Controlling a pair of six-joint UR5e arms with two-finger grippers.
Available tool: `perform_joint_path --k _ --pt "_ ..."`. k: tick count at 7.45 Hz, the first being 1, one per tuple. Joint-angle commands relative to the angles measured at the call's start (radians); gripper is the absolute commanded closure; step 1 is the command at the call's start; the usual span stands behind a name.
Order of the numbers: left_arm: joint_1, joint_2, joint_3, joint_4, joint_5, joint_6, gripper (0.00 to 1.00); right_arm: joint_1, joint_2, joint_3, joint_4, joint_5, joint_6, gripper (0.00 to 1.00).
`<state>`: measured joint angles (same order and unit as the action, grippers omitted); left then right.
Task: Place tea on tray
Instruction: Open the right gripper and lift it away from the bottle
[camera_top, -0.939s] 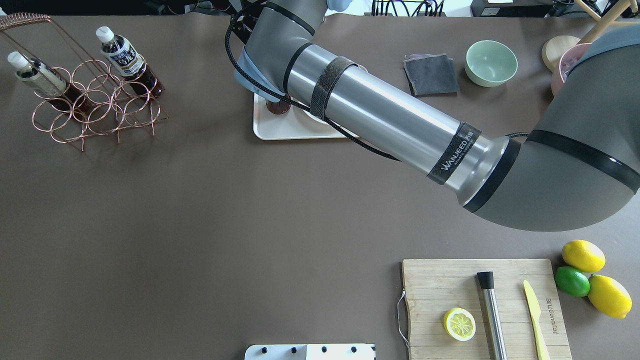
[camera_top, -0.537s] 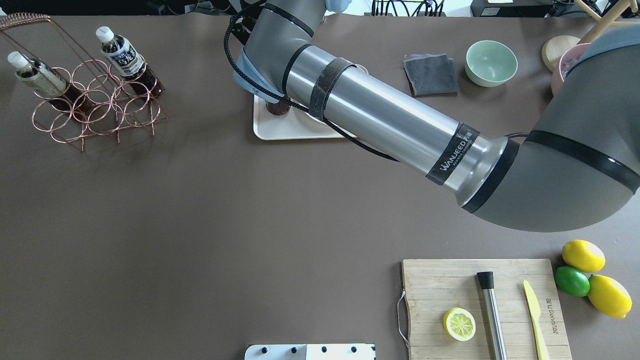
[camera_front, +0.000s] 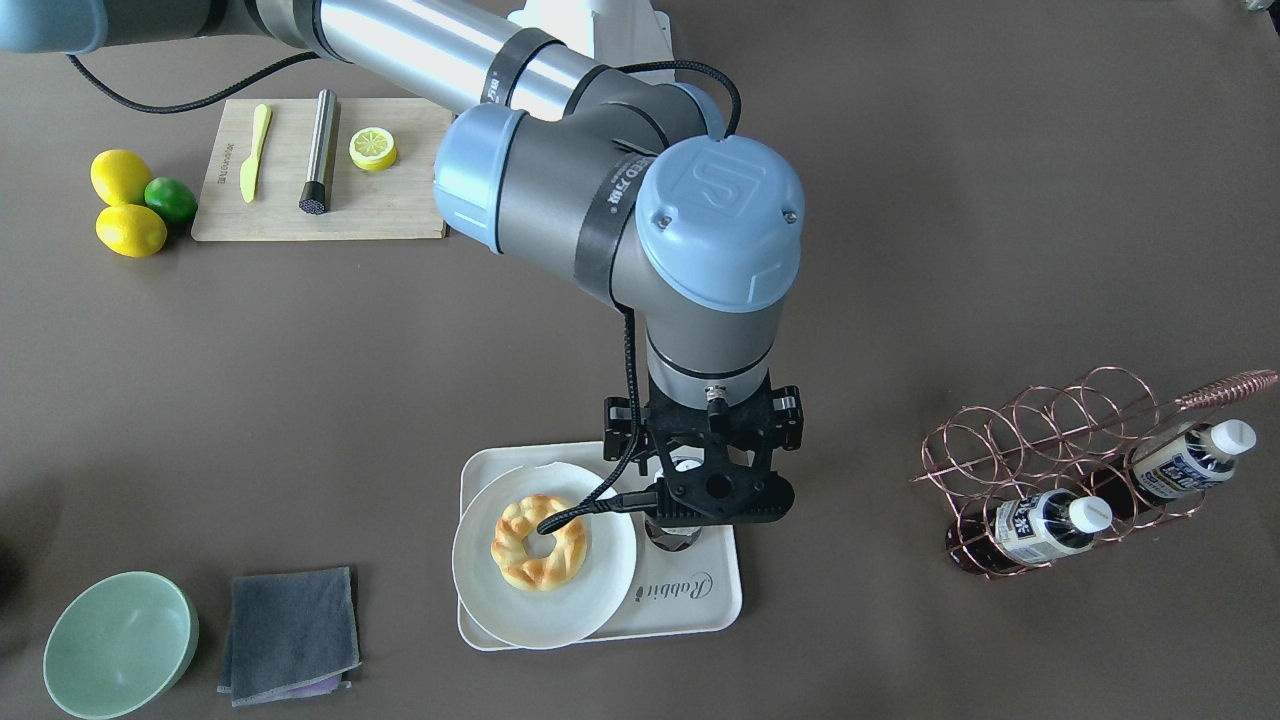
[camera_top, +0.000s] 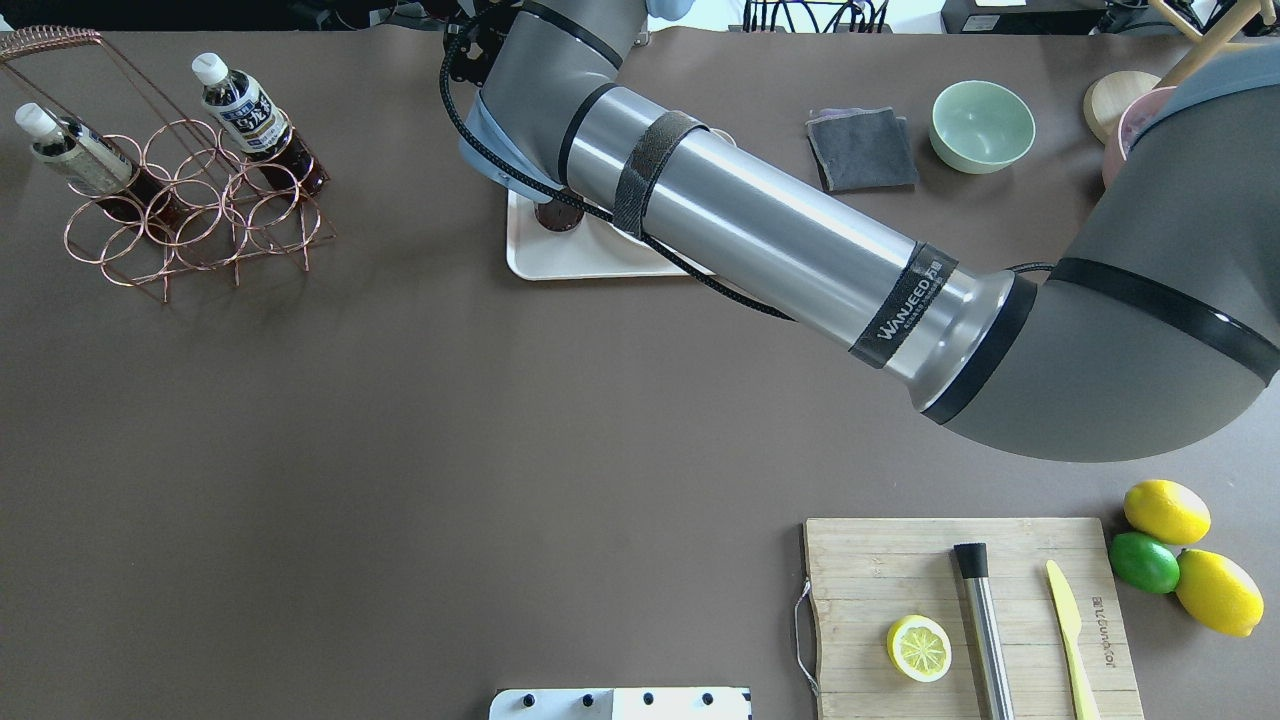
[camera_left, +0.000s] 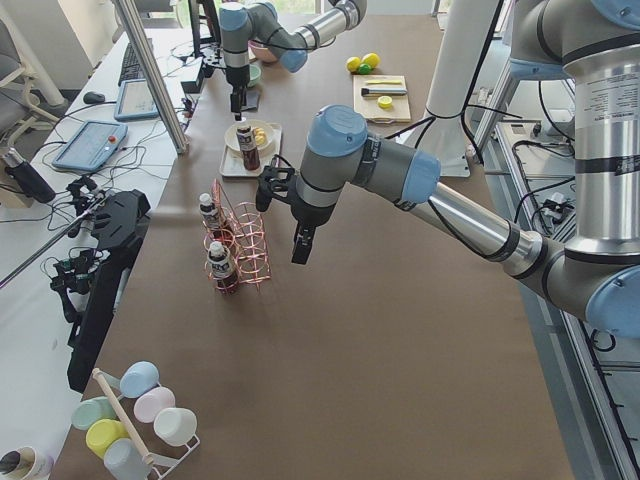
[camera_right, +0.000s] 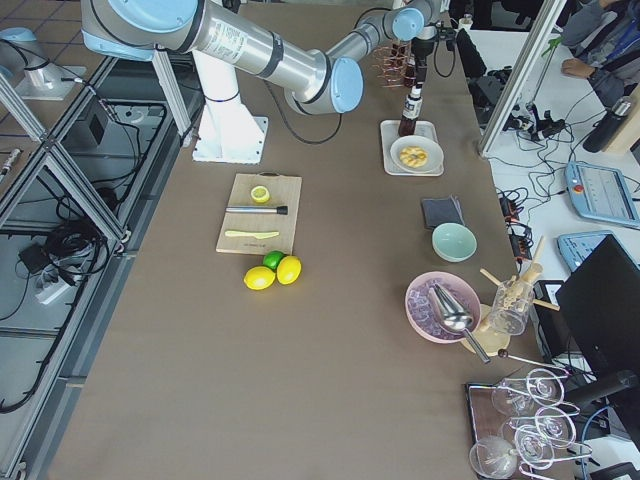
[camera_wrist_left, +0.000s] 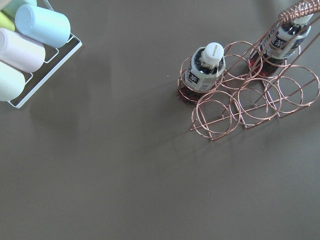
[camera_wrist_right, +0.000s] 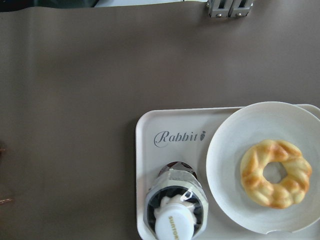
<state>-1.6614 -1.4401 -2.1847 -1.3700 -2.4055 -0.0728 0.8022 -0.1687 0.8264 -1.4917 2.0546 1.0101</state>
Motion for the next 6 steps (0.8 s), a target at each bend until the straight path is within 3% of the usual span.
perform_joint_path --k 1,2,4,5,6 --pt "-0.001 0.01 0.002 -0.006 0.005 0.001 0.03 0.124 -0.203 0.356 -0.2 0.094 -0.218 0.0" --pt "0.0 0.01 0.011 -0.006 0.008 0.002 0.03 0.205 -0.321 0.466 -0.223 0.16 -0.329 0.0" --pt "0.006 0.003 0.028 -0.003 0.043 0.021 0.03 0.338 -0.499 0.578 -0.268 0.211 -0.569 0.0" --pt "0.008 -0.008 0.042 -0.001 0.045 0.021 0.03 0.429 -0.623 0.624 -0.268 0.293 -0.713 0.0" --pt "0.009 -0.008 0.046 0.0 0.045 0.019 0.03 0.516 -0.776 0.71 -0.268 0.303 -0.798 0.0"
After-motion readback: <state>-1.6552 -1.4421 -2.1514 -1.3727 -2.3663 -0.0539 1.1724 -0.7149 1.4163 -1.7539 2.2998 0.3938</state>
